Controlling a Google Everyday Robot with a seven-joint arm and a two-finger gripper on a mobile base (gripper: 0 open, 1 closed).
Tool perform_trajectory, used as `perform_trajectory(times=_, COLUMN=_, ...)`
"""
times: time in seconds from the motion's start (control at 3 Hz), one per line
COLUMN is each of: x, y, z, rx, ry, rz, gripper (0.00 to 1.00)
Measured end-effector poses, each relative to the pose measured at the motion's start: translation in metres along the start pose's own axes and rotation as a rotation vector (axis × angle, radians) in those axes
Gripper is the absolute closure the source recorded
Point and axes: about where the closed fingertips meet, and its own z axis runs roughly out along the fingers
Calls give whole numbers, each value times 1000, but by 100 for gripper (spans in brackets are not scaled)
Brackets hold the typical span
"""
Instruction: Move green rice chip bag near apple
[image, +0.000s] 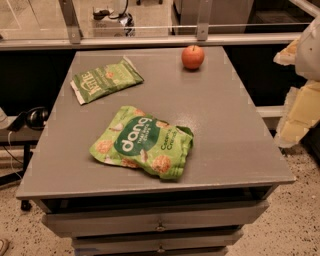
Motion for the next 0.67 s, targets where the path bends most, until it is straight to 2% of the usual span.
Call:
perform_trajectory(times=0.33, x=-1, y=0, z=0, rx=5, ry=-4, rz=-1, gripper=0)
perform_trajectory(times=0.67, x=-20, y=8, z=24, rx=-34, ry=-59, rz=28, gripper=0)
